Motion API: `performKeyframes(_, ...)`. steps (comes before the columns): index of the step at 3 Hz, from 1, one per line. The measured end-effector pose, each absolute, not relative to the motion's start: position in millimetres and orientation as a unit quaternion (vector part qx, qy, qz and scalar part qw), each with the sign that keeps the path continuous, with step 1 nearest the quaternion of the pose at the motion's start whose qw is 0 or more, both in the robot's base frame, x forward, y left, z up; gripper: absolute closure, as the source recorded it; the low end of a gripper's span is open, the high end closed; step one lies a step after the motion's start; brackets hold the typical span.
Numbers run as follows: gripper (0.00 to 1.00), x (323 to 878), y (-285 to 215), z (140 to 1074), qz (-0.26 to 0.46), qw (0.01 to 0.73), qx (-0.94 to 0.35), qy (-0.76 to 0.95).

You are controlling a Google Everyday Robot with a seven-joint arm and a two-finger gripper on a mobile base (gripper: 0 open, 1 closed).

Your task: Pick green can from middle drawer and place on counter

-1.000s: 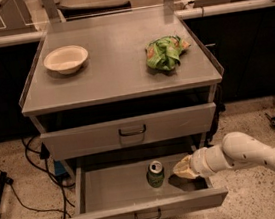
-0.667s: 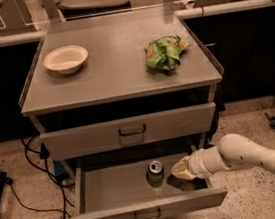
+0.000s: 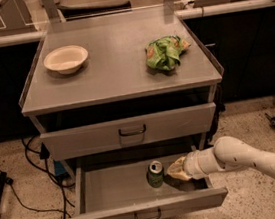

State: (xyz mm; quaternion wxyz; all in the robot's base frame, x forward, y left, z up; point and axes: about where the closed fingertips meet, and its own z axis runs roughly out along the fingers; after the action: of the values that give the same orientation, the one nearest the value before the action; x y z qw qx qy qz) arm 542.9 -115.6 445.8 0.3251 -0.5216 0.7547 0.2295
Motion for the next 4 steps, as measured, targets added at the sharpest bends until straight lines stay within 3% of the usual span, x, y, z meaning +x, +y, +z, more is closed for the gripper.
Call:
performKeyframes(1, 0.01, 548, -110, 441, 0.233, 0.332, -0.521, 0.751)
performKeyframes(3, 0.27, 552, -105, 438, 0.238, 0.341, -0.519, 0.747)
performKeyframes(4, 0.31, 563, -92, 432, 0.246, 0.349, -0.520, 0.739)
